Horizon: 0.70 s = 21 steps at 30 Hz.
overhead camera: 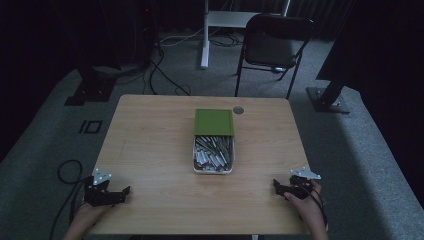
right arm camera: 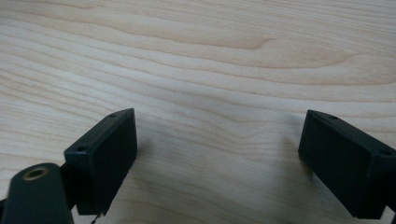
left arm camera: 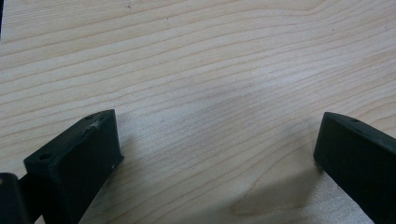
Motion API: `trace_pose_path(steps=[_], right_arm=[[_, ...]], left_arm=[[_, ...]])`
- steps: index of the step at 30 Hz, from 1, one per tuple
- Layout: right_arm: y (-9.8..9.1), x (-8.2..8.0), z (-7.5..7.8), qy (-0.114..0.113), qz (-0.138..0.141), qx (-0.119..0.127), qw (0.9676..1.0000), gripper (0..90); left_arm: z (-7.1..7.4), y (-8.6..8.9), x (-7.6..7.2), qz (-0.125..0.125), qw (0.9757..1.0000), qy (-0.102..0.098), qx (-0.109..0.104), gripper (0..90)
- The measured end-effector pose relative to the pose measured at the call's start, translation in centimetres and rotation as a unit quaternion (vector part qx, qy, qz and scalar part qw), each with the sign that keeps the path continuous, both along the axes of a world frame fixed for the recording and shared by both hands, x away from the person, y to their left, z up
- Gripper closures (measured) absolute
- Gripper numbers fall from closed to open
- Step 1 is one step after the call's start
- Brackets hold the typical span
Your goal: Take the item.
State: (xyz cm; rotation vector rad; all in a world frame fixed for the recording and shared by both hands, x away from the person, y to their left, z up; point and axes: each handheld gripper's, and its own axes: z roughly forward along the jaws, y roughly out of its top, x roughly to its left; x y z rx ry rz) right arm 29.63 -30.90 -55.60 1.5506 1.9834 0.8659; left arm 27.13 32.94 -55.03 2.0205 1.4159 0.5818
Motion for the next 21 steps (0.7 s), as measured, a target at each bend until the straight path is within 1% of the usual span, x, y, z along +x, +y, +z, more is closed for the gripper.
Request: trace_pose_path(steps=[7, 11, 21], right_arm=[[-0.01, -0.08, 0.00, 0.000, 0.001, 0.000, 1.0000, 11.6], [-0.30, -0.34, -0.01, 0.000, 0.020, 0.000, 0.9998, 11.6], [-0.34, -0.94, -0.03, 0.000, 0.034, 0.000, 0.9994, 11.5]], left_arm=[[-0.01, 0.00, -0.01, 0.000, 1.0000, 0.000, 0.000, 1.3], [-0.01, 0.00, -0.01, 0.000, 1.0000, 0.000, 0.000, 1.3], [-0.02, 0.00, -0.01, 0.000, 1.0000, -0.001, -0.001, 1.3]])
